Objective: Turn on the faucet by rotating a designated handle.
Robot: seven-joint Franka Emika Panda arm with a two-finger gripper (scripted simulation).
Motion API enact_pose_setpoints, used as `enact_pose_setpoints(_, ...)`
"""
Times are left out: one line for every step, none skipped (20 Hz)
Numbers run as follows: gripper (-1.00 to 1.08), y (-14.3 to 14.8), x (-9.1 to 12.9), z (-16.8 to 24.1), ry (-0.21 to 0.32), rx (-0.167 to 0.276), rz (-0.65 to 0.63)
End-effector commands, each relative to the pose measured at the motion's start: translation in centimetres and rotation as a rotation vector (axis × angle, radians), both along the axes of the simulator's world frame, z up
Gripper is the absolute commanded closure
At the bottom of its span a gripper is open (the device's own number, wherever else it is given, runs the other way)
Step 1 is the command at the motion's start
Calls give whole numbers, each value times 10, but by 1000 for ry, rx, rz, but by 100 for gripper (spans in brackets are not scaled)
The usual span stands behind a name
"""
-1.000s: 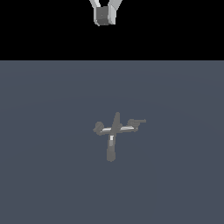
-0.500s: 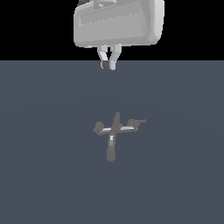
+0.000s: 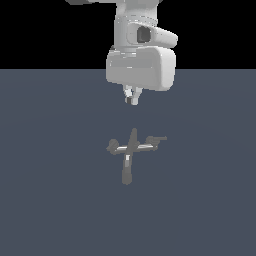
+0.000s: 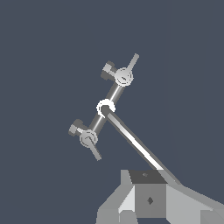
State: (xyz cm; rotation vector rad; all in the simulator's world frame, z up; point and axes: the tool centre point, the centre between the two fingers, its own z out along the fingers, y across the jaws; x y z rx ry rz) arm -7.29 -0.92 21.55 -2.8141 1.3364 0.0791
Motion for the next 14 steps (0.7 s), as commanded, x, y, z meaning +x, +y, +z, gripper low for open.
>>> enact_pose_setpoints(108, -7, 13, -17, -3, -5, -59)
enact_pose_setpoints(108, -10, 18, -23, -4, -8, -82)
enact_pose_setpoints(108, -13, 23, -30, -5, -10, -106)
enact_pose_setpoints(108, -16, 28, -37, -6, -12, -129)
enact_pose_setpoints(108, -20, 33, -43, -6, -14, -153)
enact_pose_setpoints(108, -23, 38, -50, -7, -17, -177)
enact_pose_setpoints(108, -27, 43, -57, -8, -19, -201)
enact_pose_setpoints(108, -31, 48, -64, -9, -22, -225)
enact_pose_setpoints(108, -35, 53, -70, -10, -25, -250)
enact_pose_setpoints(108, -40, 58, -77, -11, -27, -275)
enact_pose_setpoints(108, -44, 63, -84, -12, -30, -300)
enact_pose_setpoints(108, -49, 67, -91, -13, -32, -324)
enact_pose_setpoints(108, -54, 72, -97, -13, -35, -348)
enact_pose_setpoints(108, -58, 76, -103, -14, -37, -371)
